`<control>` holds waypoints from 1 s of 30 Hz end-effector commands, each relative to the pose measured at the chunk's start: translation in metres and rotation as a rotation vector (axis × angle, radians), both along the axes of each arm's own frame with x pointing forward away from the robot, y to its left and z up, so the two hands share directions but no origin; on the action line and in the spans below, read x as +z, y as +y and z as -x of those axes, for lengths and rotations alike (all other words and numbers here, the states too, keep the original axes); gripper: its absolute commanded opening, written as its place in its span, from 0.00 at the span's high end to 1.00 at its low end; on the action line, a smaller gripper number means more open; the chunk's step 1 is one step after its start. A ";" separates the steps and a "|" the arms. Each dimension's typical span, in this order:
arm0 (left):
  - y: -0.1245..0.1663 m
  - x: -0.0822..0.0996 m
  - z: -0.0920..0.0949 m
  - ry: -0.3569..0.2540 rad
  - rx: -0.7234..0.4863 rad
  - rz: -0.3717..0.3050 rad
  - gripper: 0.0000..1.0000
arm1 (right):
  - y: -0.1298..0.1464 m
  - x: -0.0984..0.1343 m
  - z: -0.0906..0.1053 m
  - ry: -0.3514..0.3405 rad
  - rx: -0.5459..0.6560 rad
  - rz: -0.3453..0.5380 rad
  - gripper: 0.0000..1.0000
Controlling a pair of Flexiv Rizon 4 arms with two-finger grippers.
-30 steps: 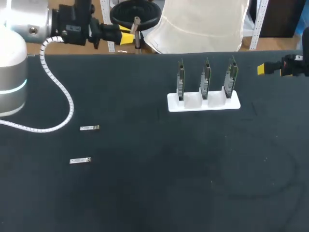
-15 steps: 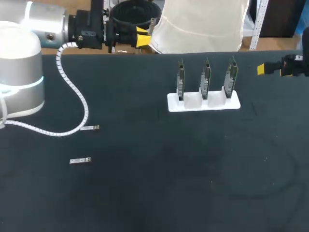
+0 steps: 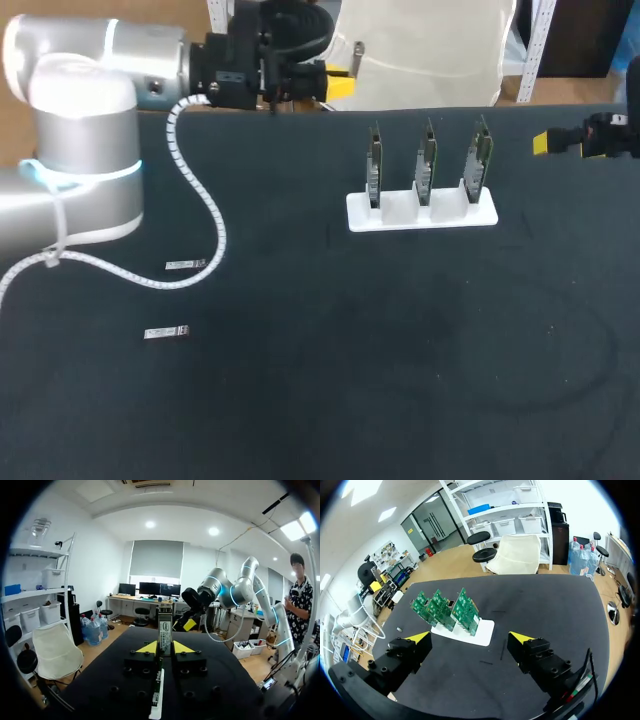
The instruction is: Pick up the optical module with the left hand, and insert it into the network port with the right hand.
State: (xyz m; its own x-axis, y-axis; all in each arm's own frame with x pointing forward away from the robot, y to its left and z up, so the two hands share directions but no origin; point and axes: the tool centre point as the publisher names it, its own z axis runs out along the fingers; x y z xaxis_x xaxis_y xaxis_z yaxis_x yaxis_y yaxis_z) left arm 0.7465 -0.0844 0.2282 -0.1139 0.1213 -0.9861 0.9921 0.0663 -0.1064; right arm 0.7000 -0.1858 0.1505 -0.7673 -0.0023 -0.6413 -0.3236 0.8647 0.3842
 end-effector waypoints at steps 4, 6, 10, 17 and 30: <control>-0.018 -0.007 -0.010 0.012 -0.021 0.047 1.00 | 0.001 0.000 0.001 0.000 -0.005 0.003 0.00; -0.022 -0.008 -0.009 0.002 -0.022 0.058 1.00 | 0.001 0.000 0.001 0.000 -0.005 0.003 0.00; -0.028 -0.013 -0.007 0.001 -0.032 0.072 1.00 | 0.001 0.000 0.001 0.000 -0.005 0.003 0.00; -0.033 -0.023 -0.010 0.001 -0.011 0.082 1.00 | 0.001 0.000 0.001 0.000 -0.005 0.003 0.00; -0.036 -0.040 -0.020 0.006 0.028 0.074 1.00 | 0.001 0.000 0.001 0.000 -0.005 0.003 0.00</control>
